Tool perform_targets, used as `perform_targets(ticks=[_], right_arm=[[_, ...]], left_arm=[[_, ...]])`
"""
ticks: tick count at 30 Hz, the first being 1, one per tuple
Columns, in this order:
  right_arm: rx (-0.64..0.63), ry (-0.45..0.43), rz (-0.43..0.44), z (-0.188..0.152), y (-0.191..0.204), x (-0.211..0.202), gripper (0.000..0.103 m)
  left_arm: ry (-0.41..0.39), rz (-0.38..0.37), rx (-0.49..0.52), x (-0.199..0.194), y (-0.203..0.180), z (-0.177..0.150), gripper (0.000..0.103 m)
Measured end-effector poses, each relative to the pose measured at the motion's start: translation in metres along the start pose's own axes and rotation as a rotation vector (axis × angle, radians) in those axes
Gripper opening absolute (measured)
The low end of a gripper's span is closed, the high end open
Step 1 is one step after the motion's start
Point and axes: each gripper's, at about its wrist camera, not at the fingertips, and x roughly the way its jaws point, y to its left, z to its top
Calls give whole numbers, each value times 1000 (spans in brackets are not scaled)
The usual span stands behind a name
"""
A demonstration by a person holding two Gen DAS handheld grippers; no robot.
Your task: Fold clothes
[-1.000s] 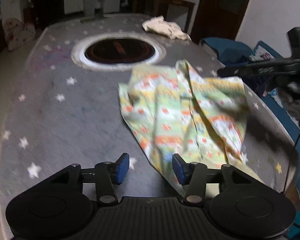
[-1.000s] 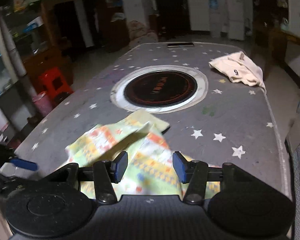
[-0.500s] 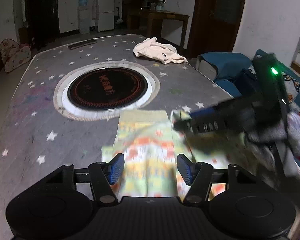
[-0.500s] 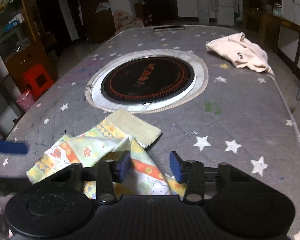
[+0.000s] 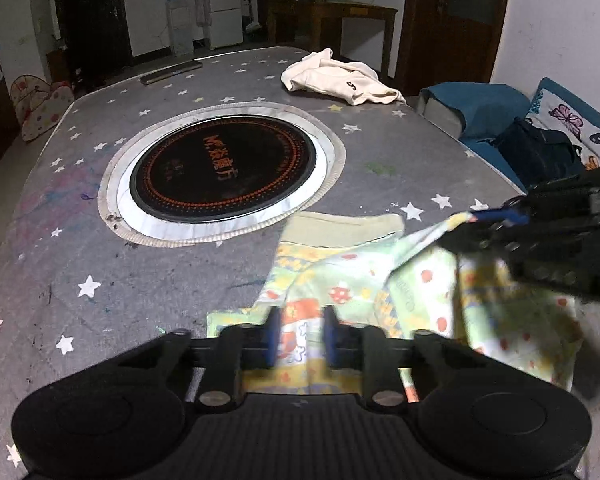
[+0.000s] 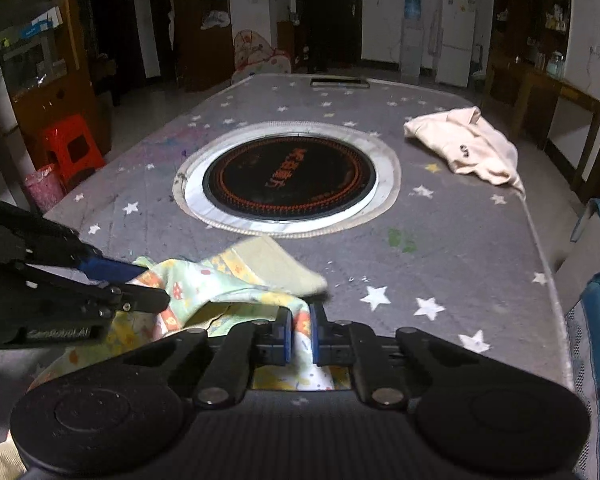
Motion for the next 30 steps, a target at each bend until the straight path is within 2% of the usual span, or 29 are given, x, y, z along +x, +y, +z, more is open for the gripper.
perform_targets(ticks=[4, 12, 18, 30], right_arm=[[0, -36, -17, -2, -6, -20, 7], [42, -91, -73, -19, -33, -66, 7], [71, -107, -127, -45, -50, -103, 7], [200, -75, -278, -99, -85, -139, 7]], left_arm=[[-22, 12, -5, -9, 5, -3, 9], [-57, 45, -99, -33, 38, -18, 7], [-83, 65, -175, -56, 66, -38, 7], [-23, 79, -271, -92, 100, -100, 6]])
